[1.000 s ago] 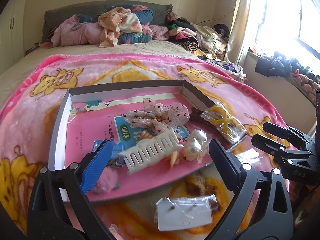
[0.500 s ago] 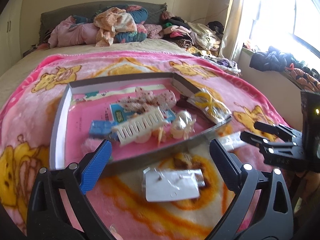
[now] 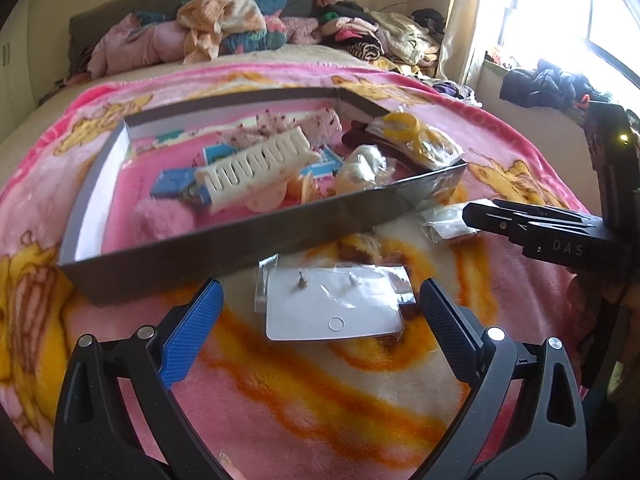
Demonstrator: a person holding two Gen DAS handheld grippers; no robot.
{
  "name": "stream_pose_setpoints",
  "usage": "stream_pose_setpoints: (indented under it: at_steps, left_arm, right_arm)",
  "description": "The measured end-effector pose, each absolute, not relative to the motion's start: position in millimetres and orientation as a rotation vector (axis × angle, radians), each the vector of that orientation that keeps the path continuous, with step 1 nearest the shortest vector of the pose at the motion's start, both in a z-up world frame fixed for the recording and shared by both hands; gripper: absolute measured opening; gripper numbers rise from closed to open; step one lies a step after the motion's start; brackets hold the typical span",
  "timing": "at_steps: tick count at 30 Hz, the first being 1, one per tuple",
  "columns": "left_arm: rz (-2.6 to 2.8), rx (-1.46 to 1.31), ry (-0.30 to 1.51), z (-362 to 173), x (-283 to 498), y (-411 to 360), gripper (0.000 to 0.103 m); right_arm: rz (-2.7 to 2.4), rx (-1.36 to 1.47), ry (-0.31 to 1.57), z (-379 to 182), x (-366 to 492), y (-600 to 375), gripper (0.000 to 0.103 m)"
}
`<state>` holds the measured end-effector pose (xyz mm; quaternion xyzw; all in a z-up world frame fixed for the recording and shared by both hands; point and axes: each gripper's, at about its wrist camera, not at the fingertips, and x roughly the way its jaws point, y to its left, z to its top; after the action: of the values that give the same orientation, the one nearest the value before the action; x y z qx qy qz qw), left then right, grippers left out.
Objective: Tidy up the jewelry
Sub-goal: 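Grasp the white earring card with the left tool while the right tool grasps the white packet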
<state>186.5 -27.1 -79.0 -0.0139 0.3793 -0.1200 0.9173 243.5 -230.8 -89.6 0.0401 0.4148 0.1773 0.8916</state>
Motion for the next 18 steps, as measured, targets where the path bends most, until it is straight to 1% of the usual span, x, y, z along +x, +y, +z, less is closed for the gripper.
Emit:
stream_pose_setpoints:
  at_steps: [2,3,4,5,6,7,8,10,11,12,14,18]
  left_arm:
    - [-0.24,-0.036,0.788,-81.3,189.1,-26.3,0.09]
    - [-0.242,-0.044,0.795,-82.8,191.3,-26.0,0.09]
    - [-0.24,-0.047,0.797,-83.8,192.2,-26.1,0.09]
    - [-0.24,-0.047,0.802,-85.1,193.4,-26.7,0.09]
    - [-0.24,-0.043,0.808,-86.5,194.3,-28.1,0.09]
    - [-0.238,-0.039,0.81,-87.4,193.8,-29.4,0.088]
    - [-0.236,-0.028,0.814,-88.1,193.4,-31.3,0.085]
    - [-0.232,-0.013,0.816,-88.6,192.1,-33.2,0.069]
    - [-0.233,-0.008,0.817,-88.6,191.5,-33.7,0.067]
    - [-0.233,-0.005,0.819,-88.5,191.0,-33.6,0.06]
    - [-0.236,0.0,0.817,-87.0,188.8,-32.8,0.057]
    - [-0.248,-0.008,0.807,-81.6,183.6,-30.5,0.057]
  right_arm:
    - [0.381,0.078,0.853,-87.3,240.7,-227.5,0.043]
    - [0.385,0.074,0.846,-85.9,239.3,-226.2,0.042]
    - [0.394,0.079,0.837,-84.0,237.2,-226.0,0.032]
    - [0.399,0.091,0.83,-81.9,235.7,-227.1,0.03]
    - [0.401,0.099,0.821,-79.5,234.1,-228.3,0.025]
    - [0.404,0.108,0.813,-77.2,232.4,-230.0,0.017]
    - [0.409,0.122,0.807,-75.1,230.8,-232.0,0.014]
    - [0.43,0.158,0.801,-70.8,227.8,-236.1,0.012]
    - [0.435,0.163,0.797,-69.4,227.1,-236.5,0.012]
    - [0.442,0.166,0.791,-67.4,224.8,-236.0,0.012]
    - [0.449,0.161,0.781,-65.1,220.8,-233.8,0.011]
    - [0.464,0.155,0.756,-57.3,212.1,-231.4,0.009]
